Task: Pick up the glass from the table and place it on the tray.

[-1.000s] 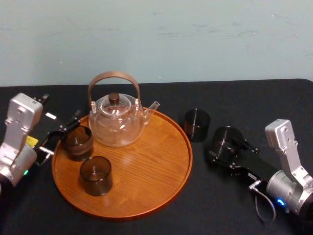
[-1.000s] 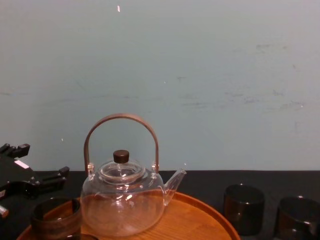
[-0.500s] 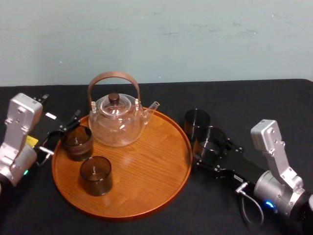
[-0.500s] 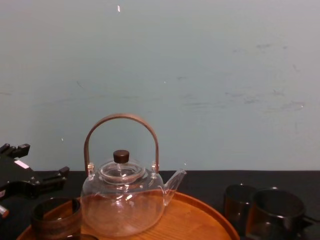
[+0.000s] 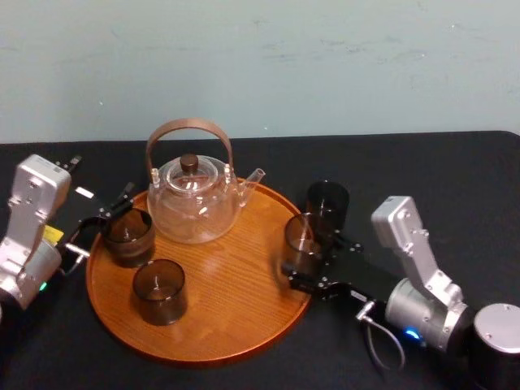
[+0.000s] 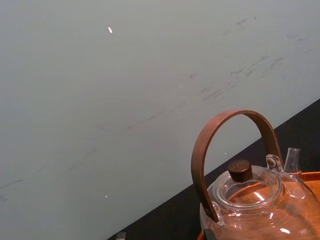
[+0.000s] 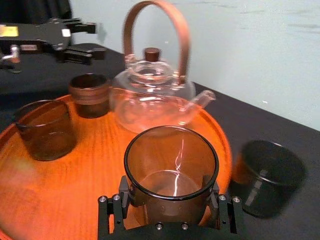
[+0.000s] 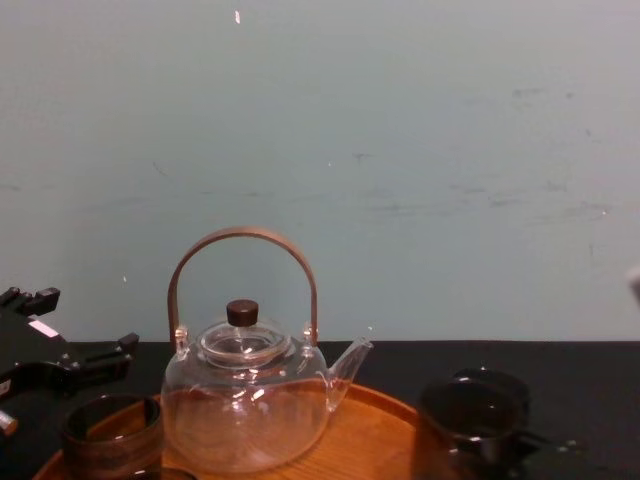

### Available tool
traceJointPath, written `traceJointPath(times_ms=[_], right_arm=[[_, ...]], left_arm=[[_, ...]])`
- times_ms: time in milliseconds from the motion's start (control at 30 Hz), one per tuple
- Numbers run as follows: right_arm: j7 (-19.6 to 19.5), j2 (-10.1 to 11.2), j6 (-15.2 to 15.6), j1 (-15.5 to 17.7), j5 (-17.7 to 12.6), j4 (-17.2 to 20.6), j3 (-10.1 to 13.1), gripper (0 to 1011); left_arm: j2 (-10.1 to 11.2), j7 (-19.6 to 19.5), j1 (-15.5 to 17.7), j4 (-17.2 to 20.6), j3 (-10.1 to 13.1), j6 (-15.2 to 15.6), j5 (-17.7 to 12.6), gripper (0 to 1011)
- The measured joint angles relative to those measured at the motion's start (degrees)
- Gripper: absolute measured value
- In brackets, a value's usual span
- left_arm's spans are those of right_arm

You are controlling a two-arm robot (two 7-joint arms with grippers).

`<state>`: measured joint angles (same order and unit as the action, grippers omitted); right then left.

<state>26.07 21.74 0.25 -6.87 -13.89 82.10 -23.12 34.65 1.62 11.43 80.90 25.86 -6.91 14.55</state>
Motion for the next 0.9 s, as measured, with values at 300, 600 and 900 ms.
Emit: traceJointPath(times_ms=[300,600,900], right_arm=[[1.4,-1.7,0.1,-2.7,1.0,-2.2,-3.4,904],[2.1,-2.5,0.3,-3.9,1.1,-3.1,-5.3,904],[2.3,-2.9,0.4,-4.3,1.0,-3.3,-6.4,904]], left_arm=[[0.0,0.0,0.0,0.0,0.0,0.0,0.0,1002],[0.0,0.0,0.0,0.0,0.0,0.0,0.0,1001],[0.0,0.0,0.0,0.0,0.0,0.0,0.0,1002]])
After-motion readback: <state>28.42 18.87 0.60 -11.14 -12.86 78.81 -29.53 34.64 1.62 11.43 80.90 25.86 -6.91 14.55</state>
